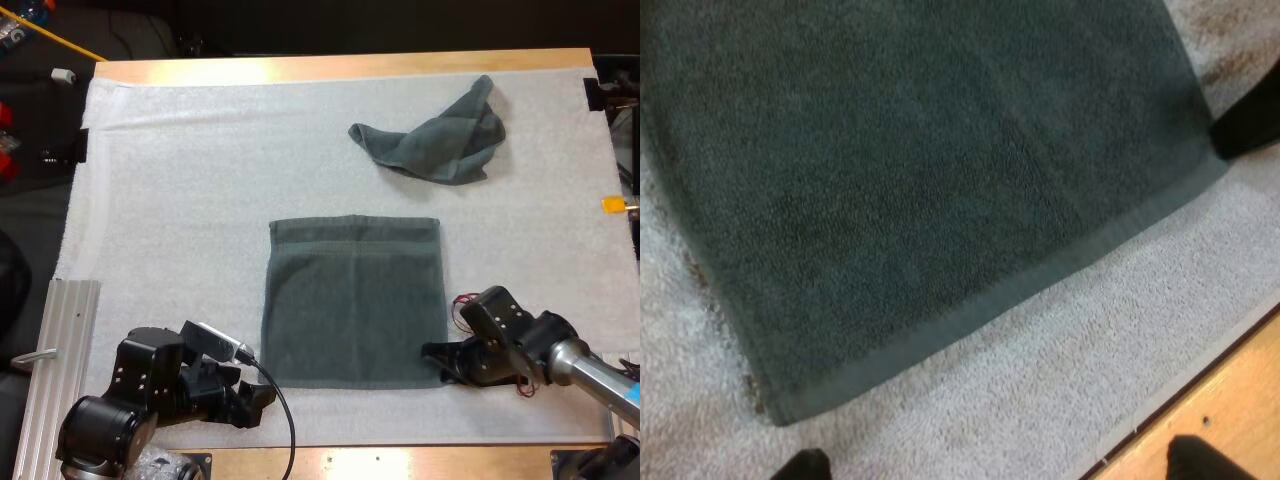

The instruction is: Pick towel from pile, fold and stack

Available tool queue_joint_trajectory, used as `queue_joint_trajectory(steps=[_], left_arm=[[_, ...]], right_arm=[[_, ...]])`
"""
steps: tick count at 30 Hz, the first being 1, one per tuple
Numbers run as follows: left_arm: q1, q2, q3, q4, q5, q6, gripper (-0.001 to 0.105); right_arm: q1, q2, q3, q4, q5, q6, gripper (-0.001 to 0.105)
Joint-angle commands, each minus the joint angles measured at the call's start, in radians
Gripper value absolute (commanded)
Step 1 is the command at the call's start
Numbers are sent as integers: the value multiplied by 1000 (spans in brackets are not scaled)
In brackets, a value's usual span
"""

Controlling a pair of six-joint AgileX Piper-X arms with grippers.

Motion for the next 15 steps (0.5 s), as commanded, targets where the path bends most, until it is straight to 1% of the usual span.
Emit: queue_joint_trajectory(steps=[1,8,15], left_arm=[[-4,-4,-7,-14,10,1,64],[-4,18,-7,-50,10,1,64],[-4,128,-7,-90,10,28,64]], right_arm=[[2,-28,1,38,26,-20,0],[2,-167,1,146,52,-38,0],[2,-201,1,155,54,-38,0]])
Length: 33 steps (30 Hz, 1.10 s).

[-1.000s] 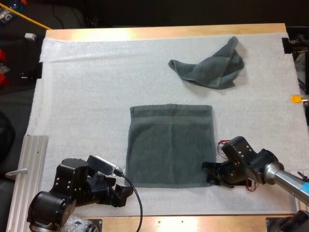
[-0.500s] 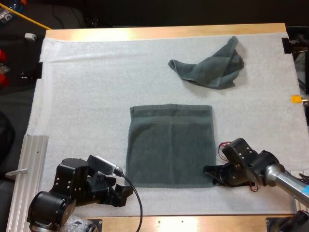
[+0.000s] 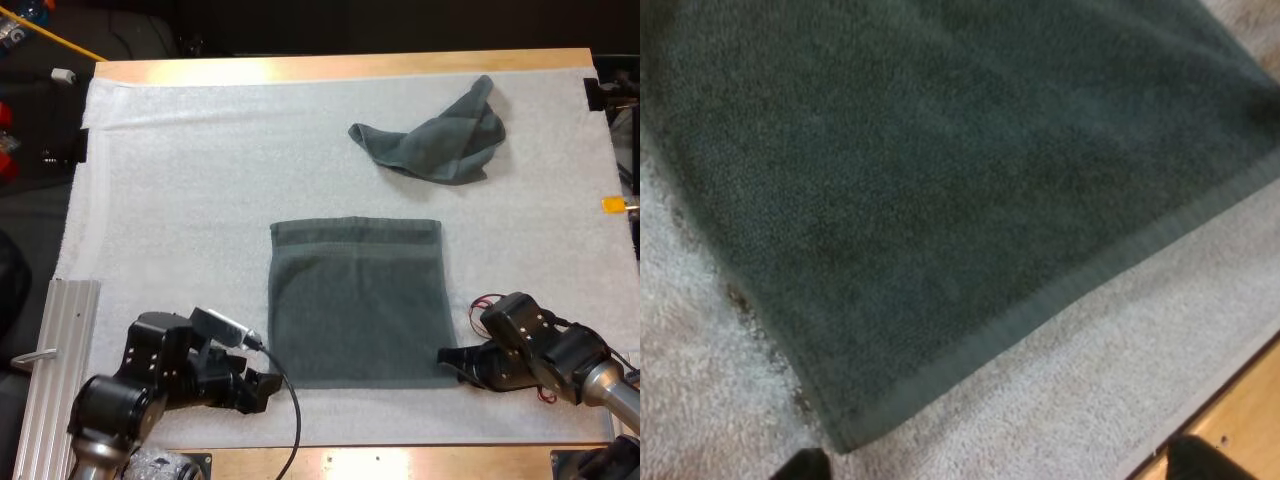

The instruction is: Pick towel from pile, fold and stack

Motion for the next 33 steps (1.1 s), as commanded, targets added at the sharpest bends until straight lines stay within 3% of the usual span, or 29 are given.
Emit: queue_joint_trajectory(steps=[1,10,17,21,24,27,33], left_arm=[[-7,20,-7,-20,7,4,64],[-111,266,-7,-76,-18,11,64],[-115,456,-7,-151,-121,-9,64],[-115,523,-7,-187,-110,-9,64],[-115,567,-7,-221,-54,-9,63],[-115,599,-7,-230,-4,-9,57],[-115,652,-7,-227,-9,-9,41]], right_arm=[[2,-5,-1,16,4,-13,0],[2,-5,-1,16,4,-13,0],[2,-5,-1,16,4,-13,0],[2,-5,-1,16,4,-13,0],[2,-5,-1,16,4,-13,0],[2,-5,-1,16,4,-13,0],[2,-5,-1,16,4,-13,0]])
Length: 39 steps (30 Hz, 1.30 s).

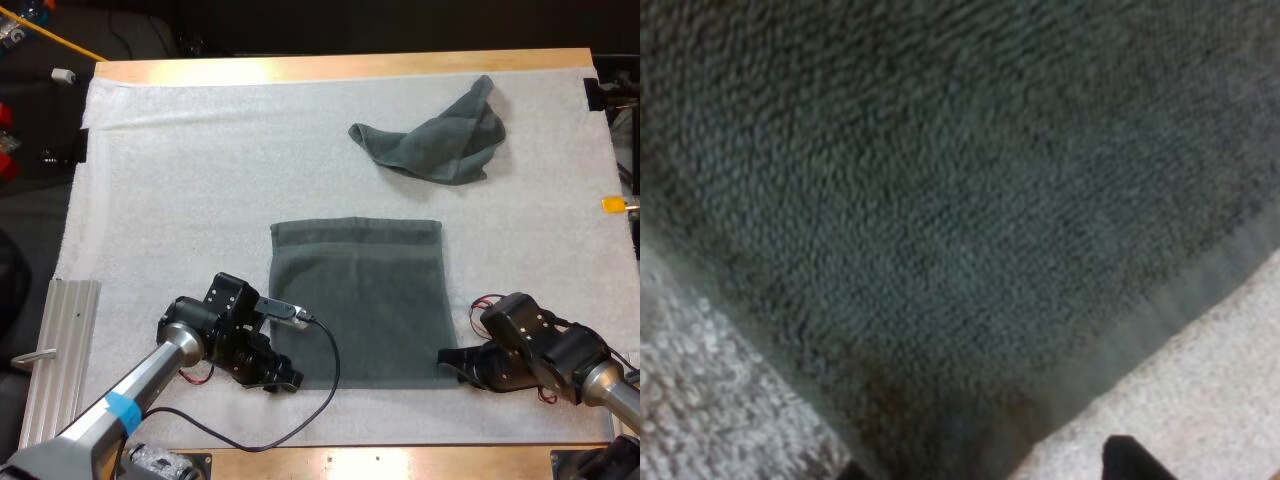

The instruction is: Pick towel from pile, fold and stack

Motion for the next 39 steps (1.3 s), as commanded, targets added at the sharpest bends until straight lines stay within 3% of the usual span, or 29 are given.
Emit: queue_joint_trajectory(steps=[1,6,10,11,15,23,27,33,37,39], left_arm=[[-2,8,-5,-3,8,-5,41],[-2,20,-5,-3,10,-5,37],[-2,20,-7,3,10,-19,4],[-2,16,-8,3,8,-19,1],[-2,-16,-16,19,8,-19,0],[-30,-204,-35,265,10,61,0],[-57,-296,-35,294,10,61,0],[-10,-282,-35,132,56,-8,0],[88,-215,-35,-30,173,-103,0],[131,-180,-35,-102,196,-143,0]], right_arm=[[2,-5,-1,13,4,-10,0],[2,-5,-1,13,4,-10,0],[2,-5,-1,13,4,-12,0],[2,-5,-1,13,4,-13,0],[2,-5,-3,16,-2,-21,0],[2,-146,-55,181,-17,-37,0],[2,-230,-62,205,-59,2,0],[2,-235,-62,57,-53,150,0],[2,-150,-62,-148,-45,262,0],[0,-100,-62,-245,-23,315,0]])
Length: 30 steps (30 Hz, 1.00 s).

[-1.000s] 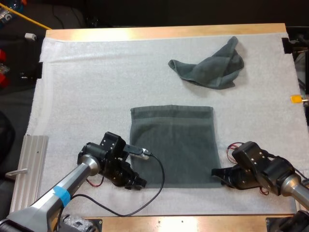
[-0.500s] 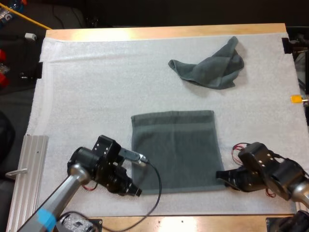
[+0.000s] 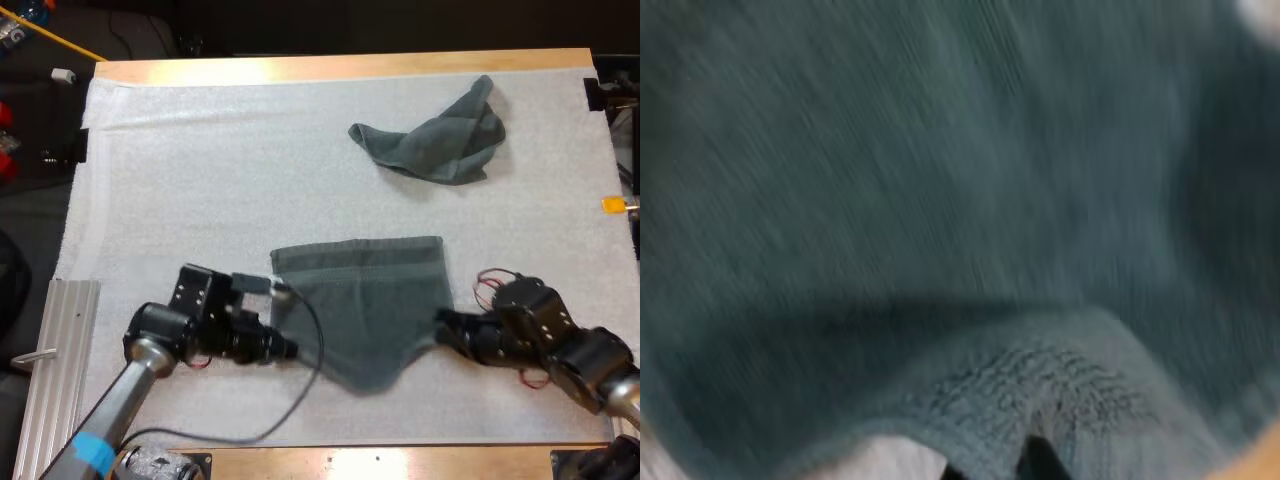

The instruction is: Pick towel from pile, fold and stack

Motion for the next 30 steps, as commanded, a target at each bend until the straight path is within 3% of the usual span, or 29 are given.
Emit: queue_joint_trajectory(steps=[1,6,11,20,28,30], left_arm=[[23,10,-5,-52,26,-34,0],[112,77,-5,-223,71,-130,0],[141,131,-5,-371,78,-191,0],[141,199,-5,-530,52,-223,0],[141,218,-5,-561,24,-210,1],[141,218,-5,-570,24,-210,6]], right_arm=[[0,21,-6,-70,19,33,0],[-1,147,-6,-246,101,125,0],[-1,215,-6,-394,280,207,0],[-1,241,-6,-426,453,264,0],[-1,241,-6,-426,495,262,0],[-1,241,-6,-436,495,253,1]])
